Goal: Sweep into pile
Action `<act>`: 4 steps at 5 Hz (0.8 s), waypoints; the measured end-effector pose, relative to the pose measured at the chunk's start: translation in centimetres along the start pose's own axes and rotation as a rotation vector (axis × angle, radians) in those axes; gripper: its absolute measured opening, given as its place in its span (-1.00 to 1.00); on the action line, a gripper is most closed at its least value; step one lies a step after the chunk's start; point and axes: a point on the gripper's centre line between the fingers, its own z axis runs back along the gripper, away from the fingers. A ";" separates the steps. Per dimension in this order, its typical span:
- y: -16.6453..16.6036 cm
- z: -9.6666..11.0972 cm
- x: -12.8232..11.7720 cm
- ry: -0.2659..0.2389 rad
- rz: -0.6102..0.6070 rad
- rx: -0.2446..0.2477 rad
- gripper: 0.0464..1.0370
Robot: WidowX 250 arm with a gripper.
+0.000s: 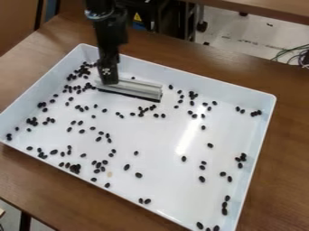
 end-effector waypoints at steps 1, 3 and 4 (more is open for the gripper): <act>-0.3 -1.2 1.2 0.015 -0.193 -0.057 0.92; -0.5 -3.0 1.2 0.023 -0.230 -0.100 0.92; -0.6 -4.2 1.2 0.020 -0.233 -0.112 0.83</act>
